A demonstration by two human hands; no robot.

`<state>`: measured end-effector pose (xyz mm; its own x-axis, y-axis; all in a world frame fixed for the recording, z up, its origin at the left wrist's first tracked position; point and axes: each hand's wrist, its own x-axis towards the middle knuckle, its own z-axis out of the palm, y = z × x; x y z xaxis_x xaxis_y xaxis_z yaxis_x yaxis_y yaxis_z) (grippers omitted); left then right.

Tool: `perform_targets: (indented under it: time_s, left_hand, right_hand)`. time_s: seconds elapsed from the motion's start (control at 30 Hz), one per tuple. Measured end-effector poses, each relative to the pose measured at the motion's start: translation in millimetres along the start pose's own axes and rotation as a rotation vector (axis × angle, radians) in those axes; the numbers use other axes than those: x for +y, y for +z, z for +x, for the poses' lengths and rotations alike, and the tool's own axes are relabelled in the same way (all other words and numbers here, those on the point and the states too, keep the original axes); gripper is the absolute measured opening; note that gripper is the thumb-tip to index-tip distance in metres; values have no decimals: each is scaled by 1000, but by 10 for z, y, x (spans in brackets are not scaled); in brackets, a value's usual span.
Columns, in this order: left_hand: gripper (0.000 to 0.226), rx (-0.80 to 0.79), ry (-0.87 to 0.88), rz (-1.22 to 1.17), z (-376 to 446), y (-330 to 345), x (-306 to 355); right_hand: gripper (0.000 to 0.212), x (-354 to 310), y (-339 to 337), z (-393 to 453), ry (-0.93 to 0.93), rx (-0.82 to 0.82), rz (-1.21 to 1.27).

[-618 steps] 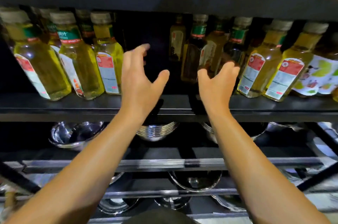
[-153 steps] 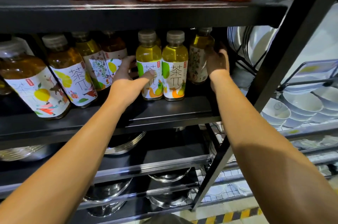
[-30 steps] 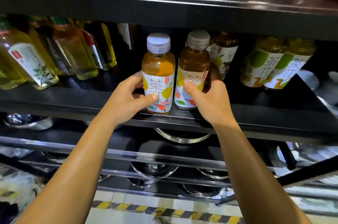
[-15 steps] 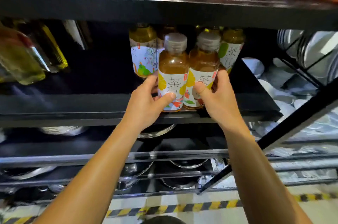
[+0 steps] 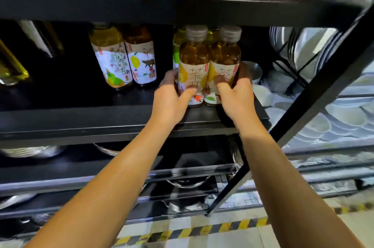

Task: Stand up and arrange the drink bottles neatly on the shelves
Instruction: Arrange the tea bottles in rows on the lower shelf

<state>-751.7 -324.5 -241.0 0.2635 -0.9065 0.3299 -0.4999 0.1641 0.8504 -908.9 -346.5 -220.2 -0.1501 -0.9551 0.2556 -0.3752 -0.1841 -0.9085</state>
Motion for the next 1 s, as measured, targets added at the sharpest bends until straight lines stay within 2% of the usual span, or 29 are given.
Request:
perform_targets:
  time_s: [0.13, 0.33, 0.43, 0.57, 0.67, 0.8, 0.83, 0.93, 1.0]
  left_hand:
    - [54, 81, 14, 54, 14, 67, -28]
    - [53, 114, 18, 72, 14, 81, -35]
    - [50, 129, 0, 66, 15, 87, -5]
    - [51, 120, -18, 64, 41, 89, 27]
    - [51, 119, -12, 50, 47, 88, 23]
    - [55, 87, -76, -10, 51, 73, 3]
    - [60, 77, -104, -37, 40, 42, 2]
    - [63, 95, -150, -126, -79, -181, -6]
    - [54, 187, -112, -121, -168, -436, -75]
  right_hand:
    - [37, 142, 114, 125, 72, -25, -7]
    - [69, 82, 189, 136, -14, -11, 20]
    - [76, 58, 217, 140, -17, 0, 55]
    - [70, 100, 242, 173, -49, 21, 61]
    - [71, 118, 264, 188, 4, 18, 56]
    - [55, 29, 206, 90, 31, 32, 100]
    - [51, -14, 183, 18, 36, 81, 96]
    - [34, -129, 184, -353, -74, 299, 127]
    - [27, -279, 303, -617, -197, 233, 234]
